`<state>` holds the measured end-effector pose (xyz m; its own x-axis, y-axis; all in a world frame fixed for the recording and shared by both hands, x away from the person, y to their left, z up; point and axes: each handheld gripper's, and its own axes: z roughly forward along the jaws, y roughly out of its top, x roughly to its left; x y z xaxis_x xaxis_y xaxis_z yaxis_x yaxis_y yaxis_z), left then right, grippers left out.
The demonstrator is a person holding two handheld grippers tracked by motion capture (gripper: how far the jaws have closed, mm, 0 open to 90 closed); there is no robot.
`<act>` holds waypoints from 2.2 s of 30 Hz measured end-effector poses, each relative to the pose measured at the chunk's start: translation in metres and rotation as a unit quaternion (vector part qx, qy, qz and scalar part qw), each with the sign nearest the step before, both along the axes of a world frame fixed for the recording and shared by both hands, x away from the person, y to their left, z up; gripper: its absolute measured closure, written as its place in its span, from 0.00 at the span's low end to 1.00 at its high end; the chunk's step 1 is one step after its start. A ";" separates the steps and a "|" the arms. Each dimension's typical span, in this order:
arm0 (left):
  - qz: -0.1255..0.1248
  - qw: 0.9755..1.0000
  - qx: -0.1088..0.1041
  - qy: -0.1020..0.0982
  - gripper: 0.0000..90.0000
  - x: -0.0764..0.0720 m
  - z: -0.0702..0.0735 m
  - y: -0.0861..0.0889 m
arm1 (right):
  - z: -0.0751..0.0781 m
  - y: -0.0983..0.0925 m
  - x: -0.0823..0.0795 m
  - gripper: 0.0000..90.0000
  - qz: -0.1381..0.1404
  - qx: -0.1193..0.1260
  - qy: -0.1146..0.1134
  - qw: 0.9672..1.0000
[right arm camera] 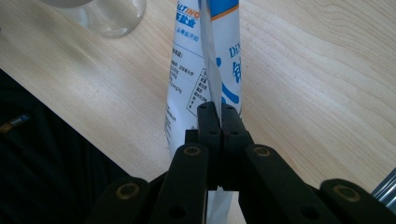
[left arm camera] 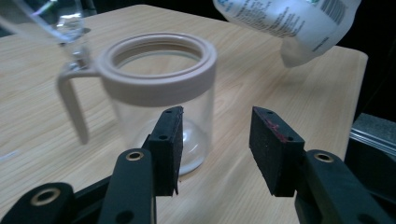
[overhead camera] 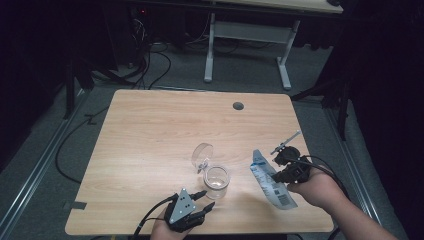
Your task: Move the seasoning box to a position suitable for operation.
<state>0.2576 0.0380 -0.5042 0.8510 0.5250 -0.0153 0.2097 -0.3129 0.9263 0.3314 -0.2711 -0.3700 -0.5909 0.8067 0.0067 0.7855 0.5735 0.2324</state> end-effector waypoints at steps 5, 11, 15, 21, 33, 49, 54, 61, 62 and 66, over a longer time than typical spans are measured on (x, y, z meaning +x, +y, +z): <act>-0.020 1.000 -0.009 -0.004 0.61 -0.001 0.003 -0.019 | 0.000 0.003 -0.002 1.00 0.008 -0.001 0.005 1.000; -0.040 0.999 -0.012 -0.009 0.61 0.002 0.005 -0.038 | 0.002 0.007 -0.004 1.00 0.018 0.000 0.007 1.000; -0.045 0.998 -0.030 -0.010 0.62 0.006 0.010 -0.047 | 0.005 0.011 -0.005 1.00 0.019 -0.002 0.005 1.000; -0.055 0.998 -0.039 -0.020 0.62 0.005 0.015 -0.052 | 0.010 0.016 -0.008 1.00 0.019 -0.001 0.006 1.000; -0.071 0.997 -0.022 -0.017 0.55 -0.003 -0.002 -0.062 | 0.022 0.033 -0.014 1.00 0.033 0.001 0.006 0.999; -0.080 0.996 -0.021 -0.022 0.51 -0.007 -0.005 -0.063 | 0.018 0.069 -0.015 1.00 0.054 0.000 0.014 0.998; -0.082 0.996 -0.018 -0.020 0.48 -0.006 -0.006 -0.064 | 0.019 0.074 -0.012 1.00 0.056 0.000 0.015 0.998; -0.081 0.996 -0.017 -0.022 0.44 -0.005 -0.008 -0.066 | 0.021 0.079 -0.010 1.00 0.061 -0.001 0.012 0.998; -0.080 0.996 -0.016 -0.023 0.43 -0.005 -0.009 -0.066 | 0.021 0.080 -0.011 1.00 0.058 -0.001 0.012 0.998; -0.079 0.997 -0.012 -0.023 0.40 -0.004 -0.011 -0.070 | 0.022 0.082 -0.012 1.00 0.061 0.003 0.011 0.998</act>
<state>0.2537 -0.0321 -0.5152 0.9232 0.3840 0.0149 0.1167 -0.3170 0.9412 0.3198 -0.1893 -0.3477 -0.6841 0.7290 0.0249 0.7151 0.6635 0.2202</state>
